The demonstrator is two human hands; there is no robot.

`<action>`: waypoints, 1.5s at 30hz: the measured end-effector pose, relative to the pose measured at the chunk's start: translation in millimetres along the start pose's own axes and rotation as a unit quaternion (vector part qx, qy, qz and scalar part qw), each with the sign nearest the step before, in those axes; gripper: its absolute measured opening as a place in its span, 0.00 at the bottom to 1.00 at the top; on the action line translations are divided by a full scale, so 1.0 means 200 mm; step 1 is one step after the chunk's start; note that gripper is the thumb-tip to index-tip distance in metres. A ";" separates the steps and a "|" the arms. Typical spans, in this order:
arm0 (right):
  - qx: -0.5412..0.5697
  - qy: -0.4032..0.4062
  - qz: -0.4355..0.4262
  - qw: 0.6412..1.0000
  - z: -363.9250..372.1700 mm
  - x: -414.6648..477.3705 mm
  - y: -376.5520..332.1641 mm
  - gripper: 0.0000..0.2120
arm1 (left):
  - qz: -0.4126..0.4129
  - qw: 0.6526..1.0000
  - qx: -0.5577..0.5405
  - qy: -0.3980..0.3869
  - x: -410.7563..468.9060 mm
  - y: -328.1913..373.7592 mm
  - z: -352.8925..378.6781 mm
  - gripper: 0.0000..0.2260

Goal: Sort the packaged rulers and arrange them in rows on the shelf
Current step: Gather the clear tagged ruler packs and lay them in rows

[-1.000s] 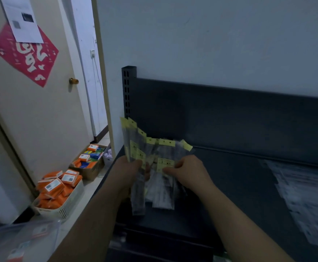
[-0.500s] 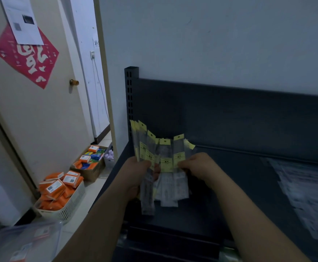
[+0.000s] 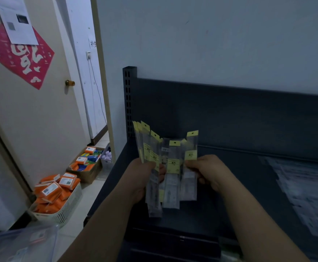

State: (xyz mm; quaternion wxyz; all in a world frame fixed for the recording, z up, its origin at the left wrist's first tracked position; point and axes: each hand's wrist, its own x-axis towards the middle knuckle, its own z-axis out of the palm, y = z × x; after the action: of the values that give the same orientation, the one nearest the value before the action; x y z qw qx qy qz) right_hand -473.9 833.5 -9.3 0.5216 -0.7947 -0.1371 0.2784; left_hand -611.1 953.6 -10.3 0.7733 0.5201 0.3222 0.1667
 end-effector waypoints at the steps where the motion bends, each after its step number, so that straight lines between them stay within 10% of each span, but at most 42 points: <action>1: 0.004 -0.007 0.002 1.000 0.00 -0.01 0.00 0.07 | -0.001 1.000 -0.003 -0.003 0.00 0.00 0.00 0.11; 14: 0.086 0.056 -0.025 0.994 -0.01 -0.04 0.01 0.09 | -0.007 1.000 -0.024 -0.005 -0.02 -0.02 0.02 0.09; 23: 0.171 -0.065 -0.072 0.980 0.07 -0.04 -0.02 0.10 | 0.005 0.993 -0.032 -0.113 -0.06 0.00 0.05 0.06; 35: -0.206 0.056 -0.179 0.961 0.12 0.03 0.04 0.19 | 0.073 0.995 0.057 0.048 -0.03 0.10 -0.14 0.07; 45: -0.198 0.030 -0.078 0.977 0.14 0.06 0.03 0.15 | 0.001 0.993 0.121 -0.011 0.01 0.07 -0.07 0.04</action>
State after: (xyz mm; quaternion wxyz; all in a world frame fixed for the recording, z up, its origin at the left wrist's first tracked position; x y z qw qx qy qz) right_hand -481.1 858.9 -27.2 0.3783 -0.8769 -0.2353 0.1804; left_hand -619.0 970.2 -1.8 0.7080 0.6123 0.3303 0.1216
